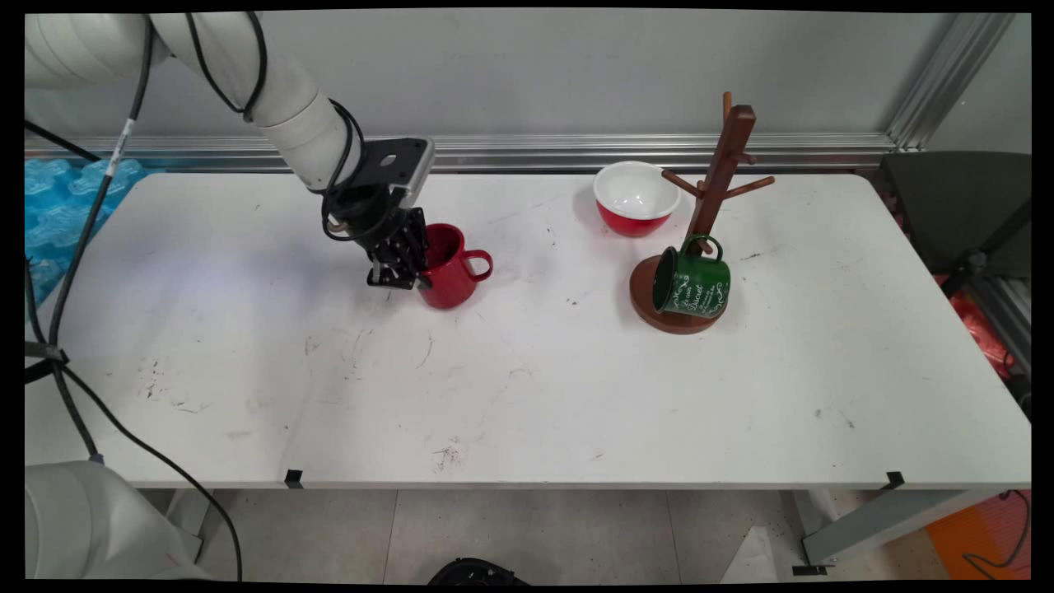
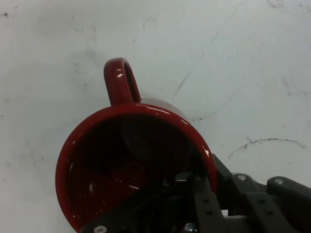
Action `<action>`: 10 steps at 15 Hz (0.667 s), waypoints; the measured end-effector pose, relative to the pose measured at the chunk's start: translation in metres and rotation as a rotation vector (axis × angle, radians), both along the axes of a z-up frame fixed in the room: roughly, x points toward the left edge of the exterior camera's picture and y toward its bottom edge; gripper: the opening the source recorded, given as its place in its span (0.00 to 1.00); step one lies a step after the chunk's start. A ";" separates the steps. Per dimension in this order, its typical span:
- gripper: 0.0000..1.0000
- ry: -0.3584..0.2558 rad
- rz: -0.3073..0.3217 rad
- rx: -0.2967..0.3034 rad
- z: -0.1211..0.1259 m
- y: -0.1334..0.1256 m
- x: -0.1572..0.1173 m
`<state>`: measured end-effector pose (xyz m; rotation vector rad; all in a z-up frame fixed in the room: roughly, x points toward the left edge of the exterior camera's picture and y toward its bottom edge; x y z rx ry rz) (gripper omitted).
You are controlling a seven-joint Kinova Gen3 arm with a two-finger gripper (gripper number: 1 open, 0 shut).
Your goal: Place the picked object on the table
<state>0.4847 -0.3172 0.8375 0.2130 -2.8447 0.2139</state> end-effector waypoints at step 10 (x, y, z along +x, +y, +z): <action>1.00 -0.016 -0.039 0.007 -0.003 -0.002 -0.007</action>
